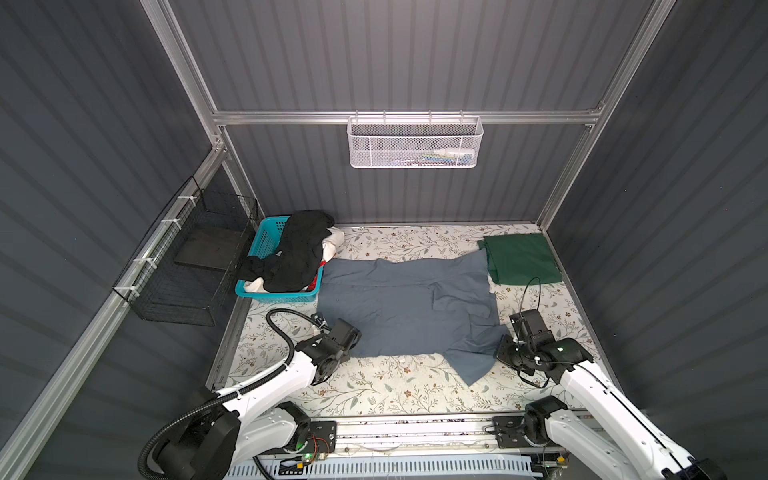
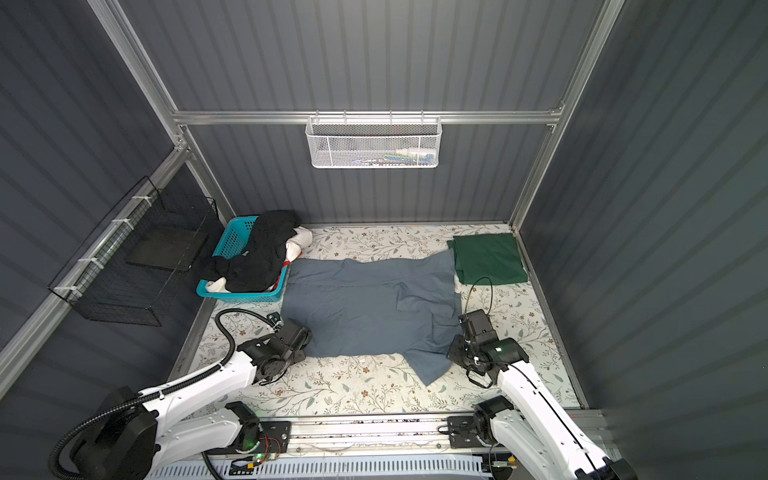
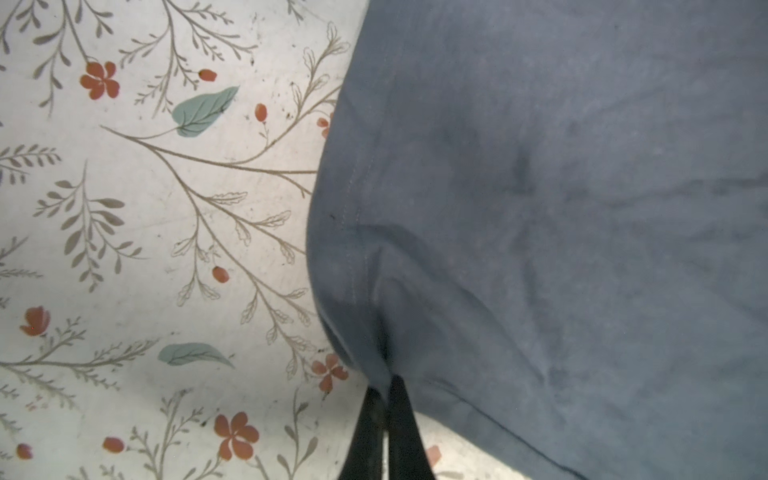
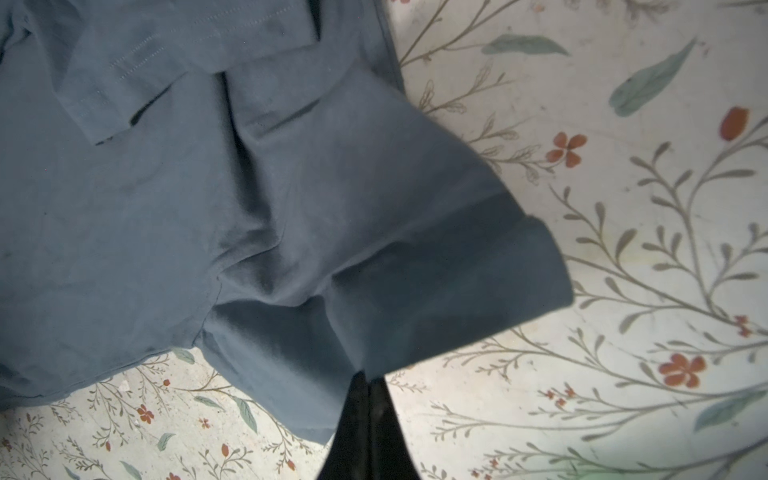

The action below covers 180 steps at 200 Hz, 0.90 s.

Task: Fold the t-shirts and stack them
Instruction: 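Lift the hem with both grippers and fold it toward the far edge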

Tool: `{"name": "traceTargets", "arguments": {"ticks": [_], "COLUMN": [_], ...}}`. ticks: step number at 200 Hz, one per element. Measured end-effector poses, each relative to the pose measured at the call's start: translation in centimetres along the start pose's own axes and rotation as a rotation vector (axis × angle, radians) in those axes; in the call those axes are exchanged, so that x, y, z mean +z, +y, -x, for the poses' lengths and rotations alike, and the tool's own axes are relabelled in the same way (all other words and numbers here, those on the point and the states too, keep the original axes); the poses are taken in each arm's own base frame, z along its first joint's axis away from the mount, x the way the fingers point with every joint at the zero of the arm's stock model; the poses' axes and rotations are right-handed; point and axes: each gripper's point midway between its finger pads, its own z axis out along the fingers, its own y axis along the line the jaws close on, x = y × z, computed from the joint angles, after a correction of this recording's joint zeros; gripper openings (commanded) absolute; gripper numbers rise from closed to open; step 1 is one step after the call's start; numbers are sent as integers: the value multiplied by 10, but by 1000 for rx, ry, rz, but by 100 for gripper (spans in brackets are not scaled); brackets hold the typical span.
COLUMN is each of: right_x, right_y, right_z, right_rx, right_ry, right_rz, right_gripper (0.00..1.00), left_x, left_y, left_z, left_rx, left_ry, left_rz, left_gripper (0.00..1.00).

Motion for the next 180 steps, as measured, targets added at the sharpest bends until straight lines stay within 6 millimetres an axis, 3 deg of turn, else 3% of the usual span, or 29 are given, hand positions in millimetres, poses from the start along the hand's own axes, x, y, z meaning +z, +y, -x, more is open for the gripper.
{"name": "traceTargets", "arguments": {"ticks": [46,100,180], "right_x": [-8,-10,7], "right_y": [1,11,57], "right_z": [-3,7,58], "right_rx": [-10,-20,-96], "right_ry": [7,13,0], "right_rz": [-12,-25,-31], "right_gripper": [0,0,0], "left_x": [-9,-16,-16], "left_y": [-1,-4,-19], "left_z": [6,14,35], "left_rx": [-3,3,38], "left_ry": [-20,-34,-60], "left_rz": [-23,-32,5], "left_gripper": [0,0,0]}}
